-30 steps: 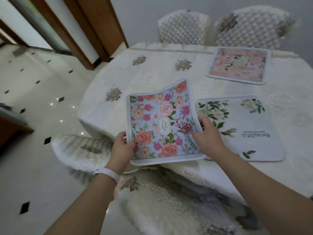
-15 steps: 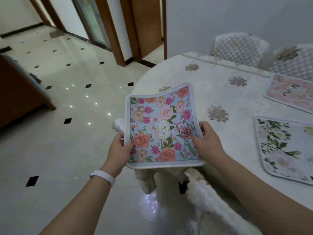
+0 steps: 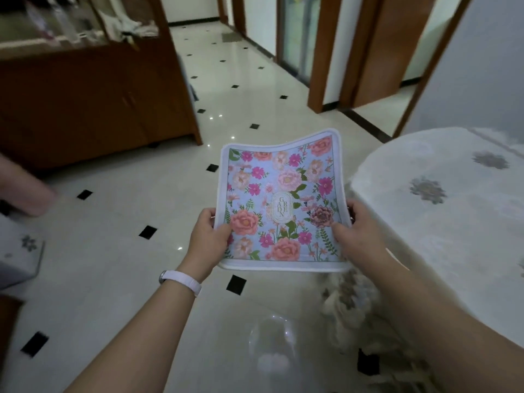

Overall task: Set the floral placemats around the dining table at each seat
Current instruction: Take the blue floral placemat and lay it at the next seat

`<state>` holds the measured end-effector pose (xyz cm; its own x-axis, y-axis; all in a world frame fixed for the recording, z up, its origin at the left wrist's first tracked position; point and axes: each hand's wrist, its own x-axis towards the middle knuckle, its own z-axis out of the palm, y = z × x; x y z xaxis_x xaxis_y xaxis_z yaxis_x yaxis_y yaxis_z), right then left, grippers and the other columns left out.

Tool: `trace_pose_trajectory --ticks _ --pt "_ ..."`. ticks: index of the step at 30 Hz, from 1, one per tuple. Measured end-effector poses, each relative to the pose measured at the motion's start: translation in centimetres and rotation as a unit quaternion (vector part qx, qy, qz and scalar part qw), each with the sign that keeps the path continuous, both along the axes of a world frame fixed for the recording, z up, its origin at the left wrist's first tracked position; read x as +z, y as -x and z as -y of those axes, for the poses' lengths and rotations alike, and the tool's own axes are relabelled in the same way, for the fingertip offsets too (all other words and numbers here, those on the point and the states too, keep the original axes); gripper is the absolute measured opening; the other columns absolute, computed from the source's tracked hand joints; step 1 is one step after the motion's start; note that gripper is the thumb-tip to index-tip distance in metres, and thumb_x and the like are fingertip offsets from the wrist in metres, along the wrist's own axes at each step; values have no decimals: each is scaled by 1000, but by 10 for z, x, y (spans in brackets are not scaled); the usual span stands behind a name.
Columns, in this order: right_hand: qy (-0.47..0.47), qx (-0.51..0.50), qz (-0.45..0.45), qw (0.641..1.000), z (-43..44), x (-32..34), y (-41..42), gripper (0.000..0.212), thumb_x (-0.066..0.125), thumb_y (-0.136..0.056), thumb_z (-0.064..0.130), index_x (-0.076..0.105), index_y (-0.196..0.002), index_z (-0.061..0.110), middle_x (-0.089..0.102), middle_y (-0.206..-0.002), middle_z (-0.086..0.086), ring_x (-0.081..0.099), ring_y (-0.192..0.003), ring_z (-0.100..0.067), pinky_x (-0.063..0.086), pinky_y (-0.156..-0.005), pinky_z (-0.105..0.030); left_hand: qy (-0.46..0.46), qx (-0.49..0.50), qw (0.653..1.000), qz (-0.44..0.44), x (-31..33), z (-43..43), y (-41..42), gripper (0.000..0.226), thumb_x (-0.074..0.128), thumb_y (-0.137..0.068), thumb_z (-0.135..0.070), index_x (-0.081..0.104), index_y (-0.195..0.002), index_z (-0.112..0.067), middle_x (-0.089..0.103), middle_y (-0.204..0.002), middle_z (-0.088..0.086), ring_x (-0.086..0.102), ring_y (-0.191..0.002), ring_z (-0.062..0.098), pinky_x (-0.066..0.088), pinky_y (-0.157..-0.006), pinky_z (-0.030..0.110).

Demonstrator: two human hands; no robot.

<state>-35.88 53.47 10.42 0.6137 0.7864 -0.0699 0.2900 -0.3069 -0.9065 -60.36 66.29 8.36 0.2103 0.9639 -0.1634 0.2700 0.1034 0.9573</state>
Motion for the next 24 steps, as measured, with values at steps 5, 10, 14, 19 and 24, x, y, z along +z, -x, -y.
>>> trace_pose_trajectory --ticks 5,10,14,19,24 --pt "15 51 10 999 -65 -10 15 28 60 -89 14 51 -113 25 65 -95 11 68 -78 -10 58 -57 -26 21 49 999 -5 -18 -33 33 17 59 -92 -13 52 -106 -20 67 -100 2 71 -84 15 59 -68 34" --pt "15 83 -1 996 -135 -29 14 25 58 -89 12 51 -108 26 63 -93 13 64 -79 -7 57 -65 -32 29 78 996 -31 -31 -85 39 18 58 -93 -11 52 -107 -20 68 -101 2 70 -84 16 58 -67 32" --pt "21 98 -21 995 -206 -43 -8 24 57 -88 11 52 -106 25 65 -95 7 66 -81 -13 59 -69 -40 15 91 994 -55 -30 -145 21 19 56 -93 -7 51 -100 -24 67 -98 -1 70 -82 14 56 -62 26" --pt "29 84 -37 995 -286 -43 -46 29 56 -85 7 54 -106 27 63 -92 11 64 -80 -9 56 -69 -34 23 106 991 -83 -27 -219 -14 17 56 -93 -6 51 -106 -15 67 -97 2 69 -80 13 53 -56 20" --pt "32 86 -39 995 -348 -34 -78 32 54 -84 3 54 -107 25 62 -91 12 63 -80 -8 49 -61 -26 27 105 990 -86 -24 -282 -45 17 58 -93 -10 51 -102 -23 68 -98 4 70 -84 19 56 -65 32"
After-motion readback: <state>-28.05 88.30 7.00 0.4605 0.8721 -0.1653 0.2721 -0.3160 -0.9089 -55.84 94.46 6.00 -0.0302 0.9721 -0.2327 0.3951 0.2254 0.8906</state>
